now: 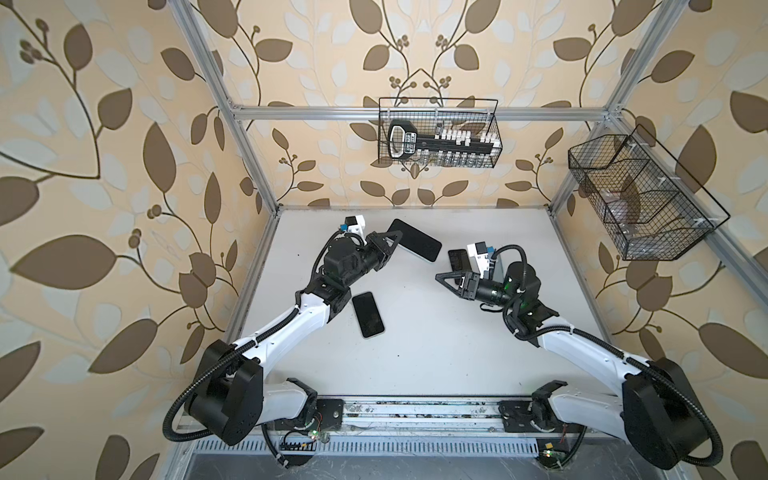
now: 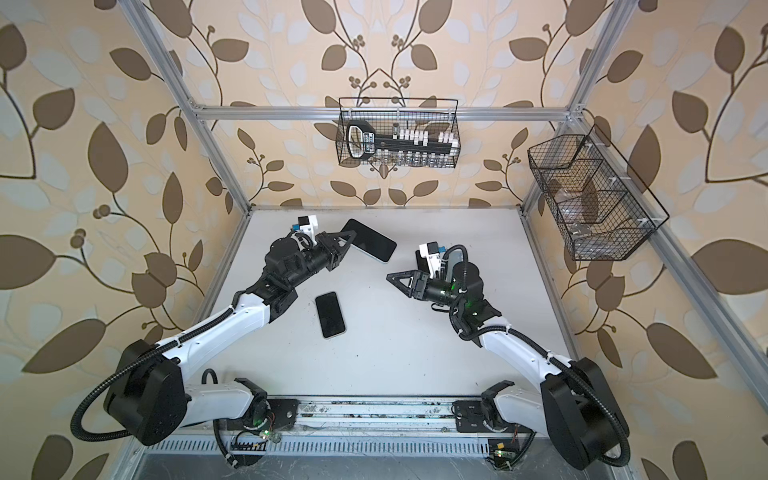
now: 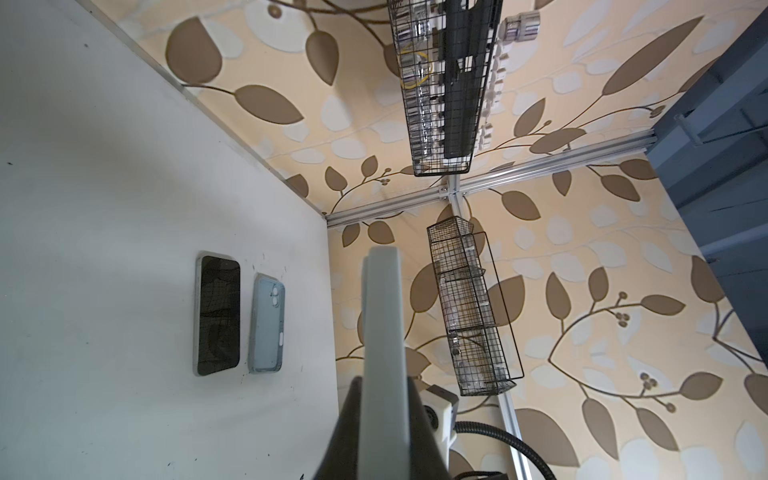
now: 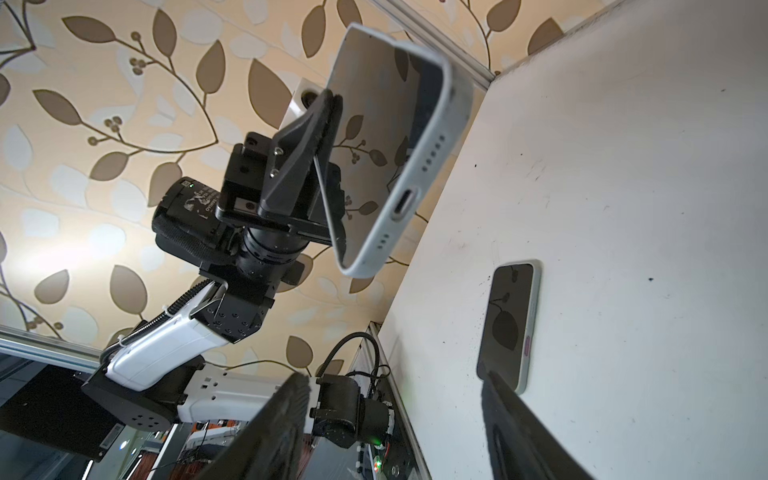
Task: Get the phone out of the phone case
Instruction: 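Raise the grey-cased phone with the left gripper while the right gripper swings back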
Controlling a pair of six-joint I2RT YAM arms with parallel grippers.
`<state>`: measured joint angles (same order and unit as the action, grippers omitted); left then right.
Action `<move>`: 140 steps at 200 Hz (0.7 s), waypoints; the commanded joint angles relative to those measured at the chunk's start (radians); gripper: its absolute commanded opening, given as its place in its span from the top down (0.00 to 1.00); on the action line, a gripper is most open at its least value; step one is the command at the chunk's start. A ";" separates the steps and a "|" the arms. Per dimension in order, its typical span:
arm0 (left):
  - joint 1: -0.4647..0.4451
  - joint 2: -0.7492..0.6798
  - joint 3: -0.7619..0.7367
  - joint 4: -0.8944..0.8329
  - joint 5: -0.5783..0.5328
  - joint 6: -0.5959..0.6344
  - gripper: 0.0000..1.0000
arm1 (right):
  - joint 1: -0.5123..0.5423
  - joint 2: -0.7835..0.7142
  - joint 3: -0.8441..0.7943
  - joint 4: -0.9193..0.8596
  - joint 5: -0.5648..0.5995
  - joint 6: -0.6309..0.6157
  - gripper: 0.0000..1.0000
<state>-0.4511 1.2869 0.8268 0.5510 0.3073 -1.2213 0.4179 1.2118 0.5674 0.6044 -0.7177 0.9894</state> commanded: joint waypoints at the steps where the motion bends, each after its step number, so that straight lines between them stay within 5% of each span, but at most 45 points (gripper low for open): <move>1: -0.004 0.004 -0.007 0.189 0.030 -0.064 1.00 | 0.021 0.039 0.047 0.124 0.000 0.054 0.37; 140: -0.009 0.021 -0.031 0.204 0.038 -0.076 1.00 | 0.036 0.192 0.131 0.281 0.013 0.144 0.60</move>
<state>-0.4522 1.3167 0.7898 0.6250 0.3153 -1.2766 0.4469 1.3891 0.6628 0.8280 -0.7113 1.1061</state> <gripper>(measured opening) 0.117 0.419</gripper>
